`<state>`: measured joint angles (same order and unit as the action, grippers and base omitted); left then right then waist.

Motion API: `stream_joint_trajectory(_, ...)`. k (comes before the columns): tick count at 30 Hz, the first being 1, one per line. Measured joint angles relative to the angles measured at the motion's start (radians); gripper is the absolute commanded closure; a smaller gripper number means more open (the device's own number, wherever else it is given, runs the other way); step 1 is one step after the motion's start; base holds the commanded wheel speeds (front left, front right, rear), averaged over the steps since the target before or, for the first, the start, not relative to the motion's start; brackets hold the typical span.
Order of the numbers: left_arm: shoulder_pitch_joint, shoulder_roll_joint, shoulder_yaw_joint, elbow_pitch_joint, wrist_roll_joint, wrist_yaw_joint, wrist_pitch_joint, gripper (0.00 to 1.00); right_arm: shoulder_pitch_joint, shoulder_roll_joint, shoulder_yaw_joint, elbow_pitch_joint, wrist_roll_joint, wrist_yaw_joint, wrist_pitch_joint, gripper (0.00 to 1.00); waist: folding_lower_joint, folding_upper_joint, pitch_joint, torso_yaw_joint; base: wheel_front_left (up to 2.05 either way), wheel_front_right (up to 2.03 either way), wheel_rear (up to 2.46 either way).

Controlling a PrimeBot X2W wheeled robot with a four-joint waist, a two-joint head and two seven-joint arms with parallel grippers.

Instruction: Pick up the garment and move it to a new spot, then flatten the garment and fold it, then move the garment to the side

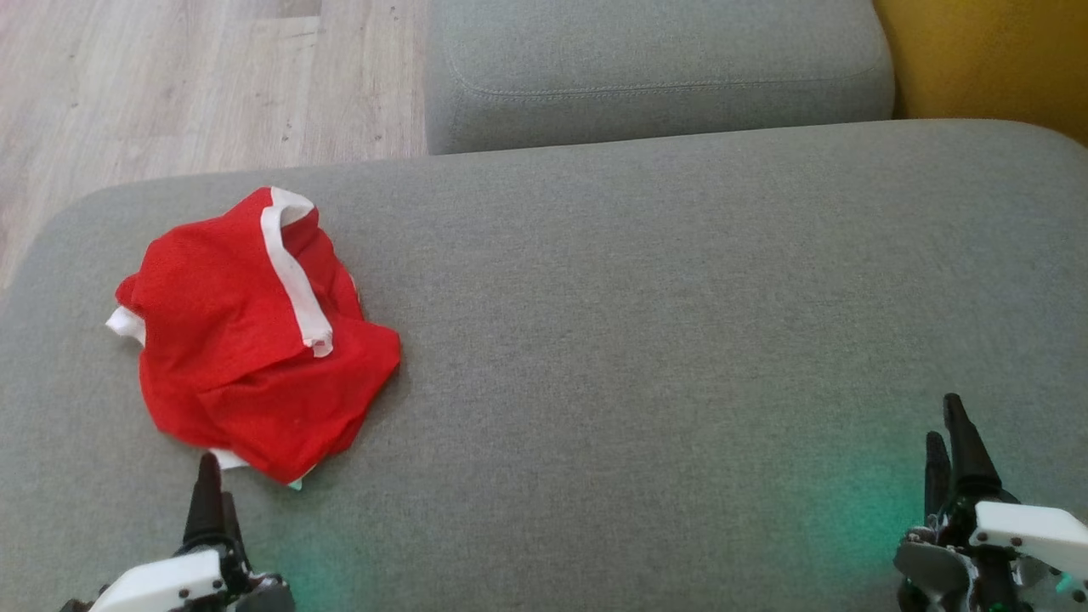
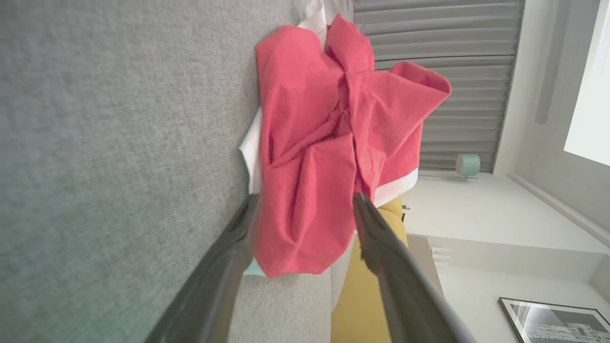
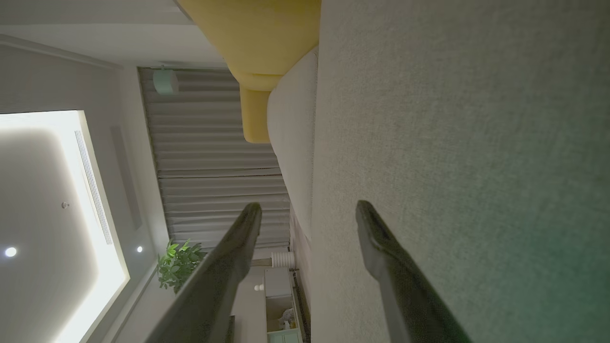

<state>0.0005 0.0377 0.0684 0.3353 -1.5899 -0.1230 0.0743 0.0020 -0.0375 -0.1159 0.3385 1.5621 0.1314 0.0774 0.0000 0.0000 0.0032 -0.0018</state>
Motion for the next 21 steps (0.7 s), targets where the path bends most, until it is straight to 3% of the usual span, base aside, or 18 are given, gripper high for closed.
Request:
stream_joint_trajectory(8,0.0,0.0,0.01,-0.002,0.037,0.0,-0.026,0.0,0.0,0.0,0.003,-0.013,-0.068,0.0,-0.027,0.0,0.0,0.0,0.001,0.0,0.0,0.0,0.0)
stream_joint_trajectory(21,-0.006,-0.001,0.042,-0.068,0.179,0.011,-0.062,0.0,-0.006,0.0,0.001,-0.076,-0.303,0.0,-0.062,0.0,0.0,0.0,0.003,-0.001,0.0,0.0,0.0)
